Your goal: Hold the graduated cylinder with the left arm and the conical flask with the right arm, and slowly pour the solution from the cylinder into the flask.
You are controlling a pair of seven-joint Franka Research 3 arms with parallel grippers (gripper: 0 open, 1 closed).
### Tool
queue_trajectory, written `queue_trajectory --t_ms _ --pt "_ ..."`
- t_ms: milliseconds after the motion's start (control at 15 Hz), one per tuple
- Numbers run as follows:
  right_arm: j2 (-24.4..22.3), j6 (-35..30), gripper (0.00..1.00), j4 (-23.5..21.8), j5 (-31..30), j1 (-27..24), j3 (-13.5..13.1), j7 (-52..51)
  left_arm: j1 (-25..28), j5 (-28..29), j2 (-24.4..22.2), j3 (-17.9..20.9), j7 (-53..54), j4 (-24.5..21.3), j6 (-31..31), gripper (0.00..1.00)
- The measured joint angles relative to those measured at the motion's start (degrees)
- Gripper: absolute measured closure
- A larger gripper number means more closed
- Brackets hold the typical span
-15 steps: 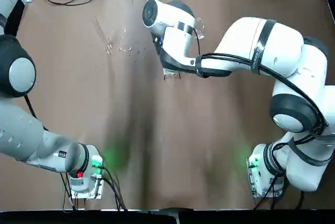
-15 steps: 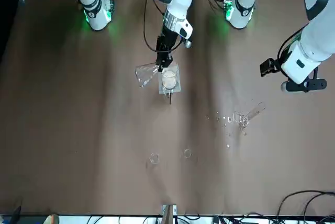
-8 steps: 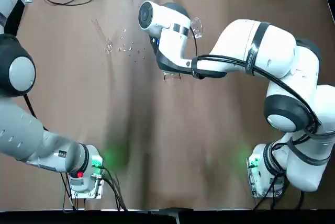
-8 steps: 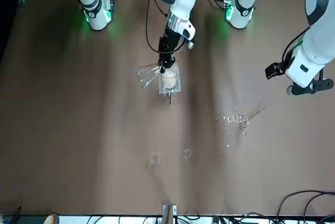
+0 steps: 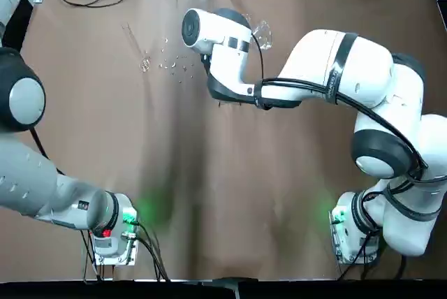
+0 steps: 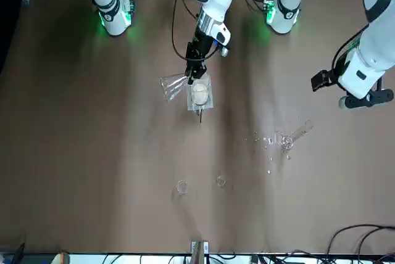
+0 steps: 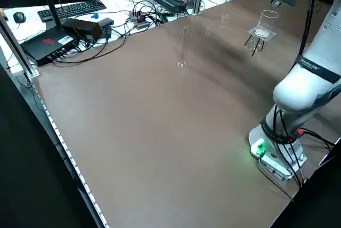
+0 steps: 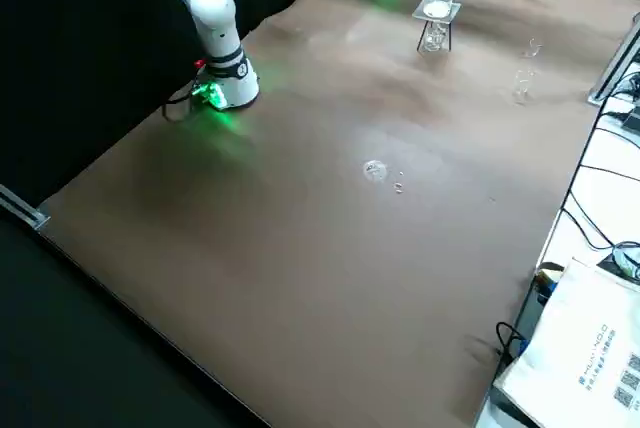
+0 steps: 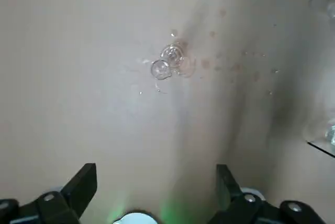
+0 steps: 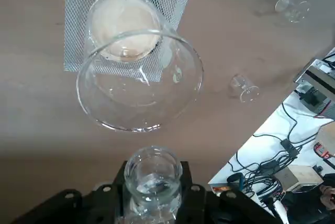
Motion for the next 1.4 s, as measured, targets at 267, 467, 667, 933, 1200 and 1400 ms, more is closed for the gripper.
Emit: queue_trajectory --t_ms 267,467,667,933,1200,1400 --pt "0.03 -0.89 0.61 0.04 -1.20 0.27 0.00 -0.02 -0.40 -0.10 -1.54 -0.17 3.10 0.00 0.41 0.00" --pt "0.03 -1.31 0.61 0.13 -1.37 0.48 0.00 -0.03 -0.42 -0.09 -1.92 -0.33 4.18 0.00 0.56 0.00" --pt "0.04 -1.55 0.61 0.17 -1.93 0.55 0.00 -0.04 -0.44 -0.09 -1.97 -0.62 4.21 -0.01 0.56 0.00" --pt "0.06 -2.30 0.61 0.31 -3.13 0.95 0.00 -0.08 -0.44 -0.09 -1.97 -0.66 4.24 -0.02 0.56 0.00" --pt "0.51 -3.17 0.61 0.38 -3.91 1.68 0.01 -0.10 -0.38 -0.08 -1.97 -0.66 4.24 -0.02 0.56 0.00" --pt "0.82 -3.60 0.61 0.72 -4.08 1.81 0.00 -0.10 -0.27 -0.07 -1.97 -0.66 4.24 -0.12 0.56 0.00"
